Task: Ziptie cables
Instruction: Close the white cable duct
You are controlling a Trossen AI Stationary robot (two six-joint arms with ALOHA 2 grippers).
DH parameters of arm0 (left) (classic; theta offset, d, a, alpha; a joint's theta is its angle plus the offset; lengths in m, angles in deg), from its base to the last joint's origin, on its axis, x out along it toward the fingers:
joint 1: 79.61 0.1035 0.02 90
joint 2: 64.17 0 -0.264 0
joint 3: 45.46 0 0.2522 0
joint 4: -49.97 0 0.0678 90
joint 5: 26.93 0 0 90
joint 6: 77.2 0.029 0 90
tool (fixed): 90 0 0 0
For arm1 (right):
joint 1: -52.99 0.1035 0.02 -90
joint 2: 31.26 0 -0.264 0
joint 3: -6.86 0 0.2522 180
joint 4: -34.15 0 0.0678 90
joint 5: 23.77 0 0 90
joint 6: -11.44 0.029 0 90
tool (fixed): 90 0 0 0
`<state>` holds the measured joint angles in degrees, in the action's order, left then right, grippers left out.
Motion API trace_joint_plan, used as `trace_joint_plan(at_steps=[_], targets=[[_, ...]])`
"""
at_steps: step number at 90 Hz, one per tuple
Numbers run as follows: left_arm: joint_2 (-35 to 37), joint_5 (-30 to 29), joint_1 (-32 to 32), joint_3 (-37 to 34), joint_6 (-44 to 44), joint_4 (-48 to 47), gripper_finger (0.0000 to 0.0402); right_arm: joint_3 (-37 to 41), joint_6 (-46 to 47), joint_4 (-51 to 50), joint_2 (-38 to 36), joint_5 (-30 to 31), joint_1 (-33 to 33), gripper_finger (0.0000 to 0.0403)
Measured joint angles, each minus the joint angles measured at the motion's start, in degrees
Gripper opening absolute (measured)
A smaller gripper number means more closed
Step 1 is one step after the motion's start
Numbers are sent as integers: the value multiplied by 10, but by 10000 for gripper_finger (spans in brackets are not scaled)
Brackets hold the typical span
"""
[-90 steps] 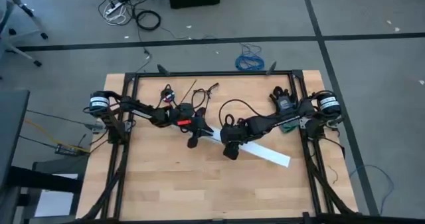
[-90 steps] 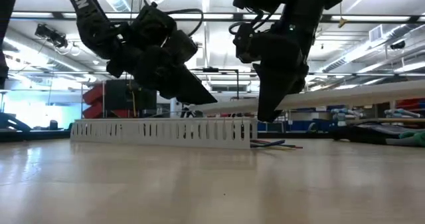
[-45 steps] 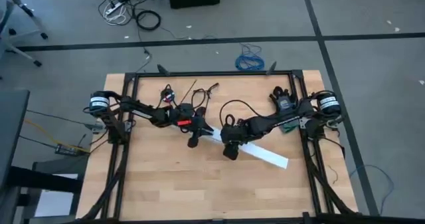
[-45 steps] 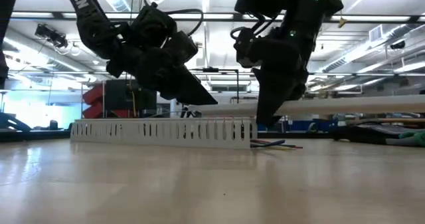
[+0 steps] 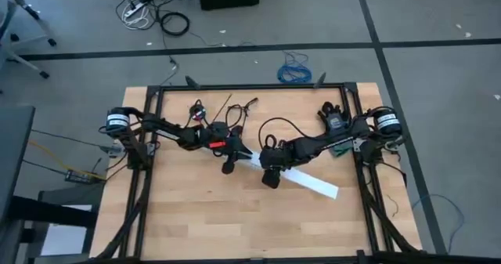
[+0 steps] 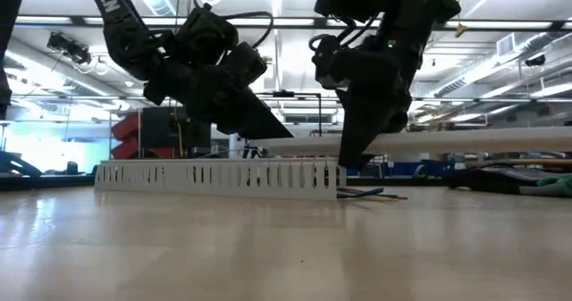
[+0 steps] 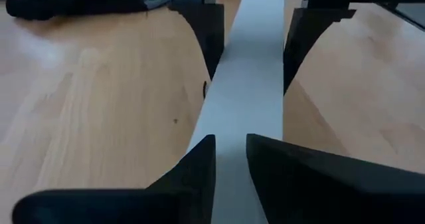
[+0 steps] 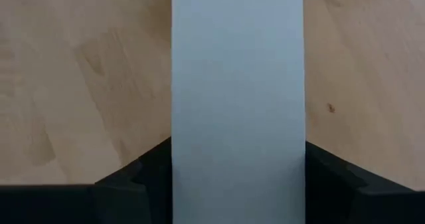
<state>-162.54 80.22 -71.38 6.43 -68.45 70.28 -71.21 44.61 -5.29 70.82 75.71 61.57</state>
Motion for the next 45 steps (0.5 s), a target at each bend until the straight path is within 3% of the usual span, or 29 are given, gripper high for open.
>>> trace_joint_plan(at_steps=[45], targets=[[-22, 0, 0, 0, -4, 18, 78, 10, -5, 5, 0, 9, 0, 229]])
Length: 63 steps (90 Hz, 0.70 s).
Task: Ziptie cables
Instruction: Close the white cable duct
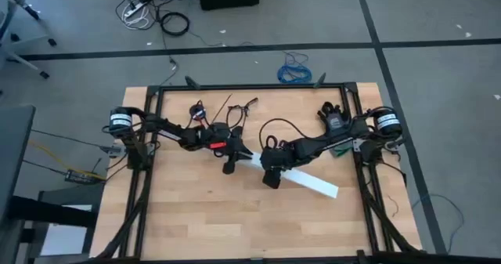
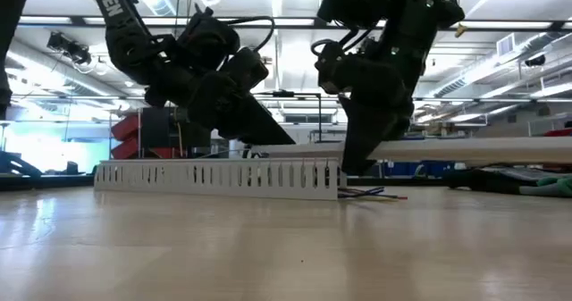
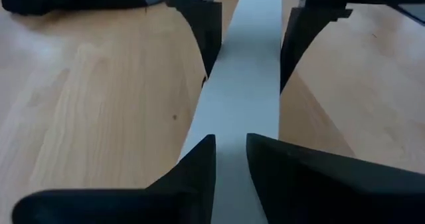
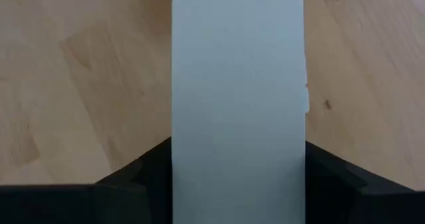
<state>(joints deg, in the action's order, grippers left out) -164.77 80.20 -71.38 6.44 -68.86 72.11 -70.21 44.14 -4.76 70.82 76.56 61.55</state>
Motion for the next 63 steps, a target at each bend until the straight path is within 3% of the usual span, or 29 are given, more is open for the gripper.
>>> trace_joint_plan(at_steps=[63], targets=[[-1, -9, 0, 0, -1, -7, 78, 0, -19, 1, 0, -10, -12, 229]])
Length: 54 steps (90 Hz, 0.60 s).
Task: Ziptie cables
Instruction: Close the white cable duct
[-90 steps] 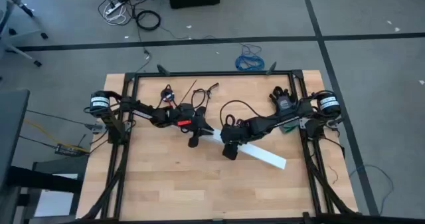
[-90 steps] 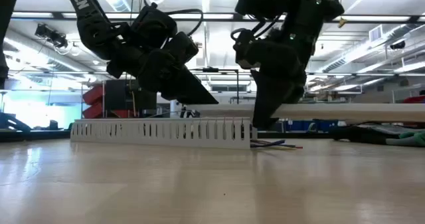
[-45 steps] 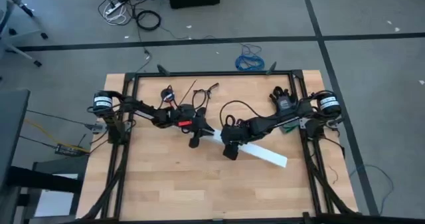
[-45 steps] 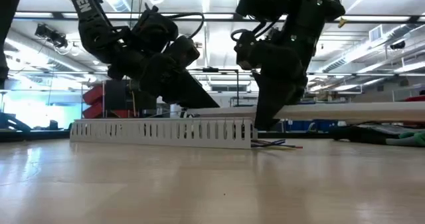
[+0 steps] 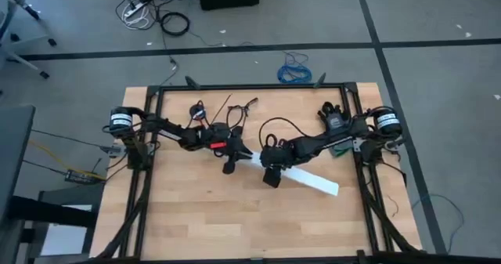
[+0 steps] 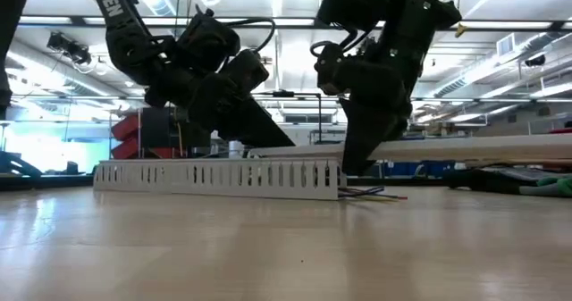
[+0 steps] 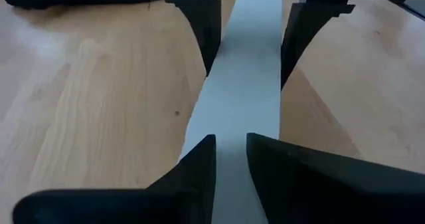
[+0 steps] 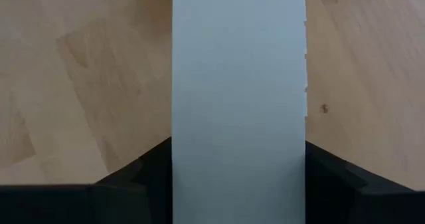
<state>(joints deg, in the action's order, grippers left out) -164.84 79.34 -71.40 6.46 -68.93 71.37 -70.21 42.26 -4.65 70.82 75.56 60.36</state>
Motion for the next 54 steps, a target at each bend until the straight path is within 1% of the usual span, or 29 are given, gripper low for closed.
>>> trace_joint_plan(at_steps=[24, 54], targets=[[-9, 0, 0, 1, -5, 5, 78, 0, -7, -1, 0, 0, -1, 229], [-17, 3, 0, 1, -11, 14, 78, 0, -38, -2, 0, -2, -7, 229]])
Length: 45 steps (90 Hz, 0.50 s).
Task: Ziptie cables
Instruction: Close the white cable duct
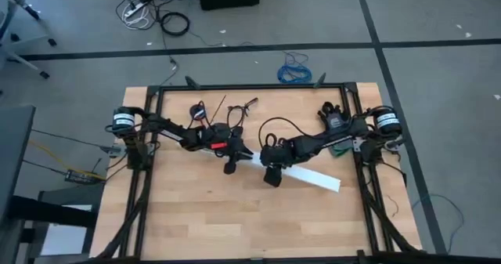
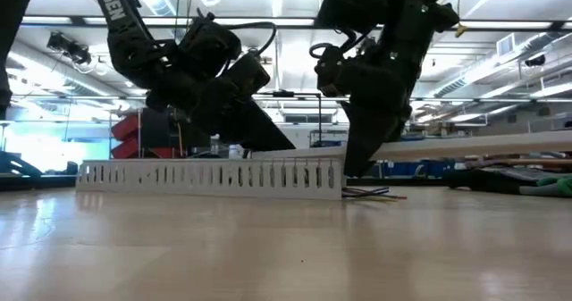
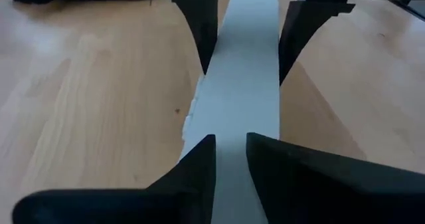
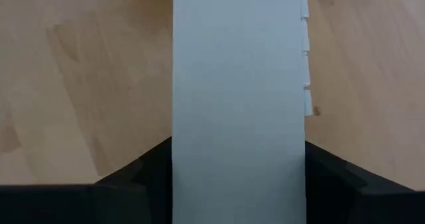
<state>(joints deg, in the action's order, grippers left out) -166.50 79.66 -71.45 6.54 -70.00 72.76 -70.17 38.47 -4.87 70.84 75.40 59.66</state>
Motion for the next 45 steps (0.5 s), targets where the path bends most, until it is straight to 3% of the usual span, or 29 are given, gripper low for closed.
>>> trace_joint_plan(at_steps=[45], targets=[[0, 0, 0, -1, -3, -2, 78, 0, -41, 6, 0, 2, -6, 229]])
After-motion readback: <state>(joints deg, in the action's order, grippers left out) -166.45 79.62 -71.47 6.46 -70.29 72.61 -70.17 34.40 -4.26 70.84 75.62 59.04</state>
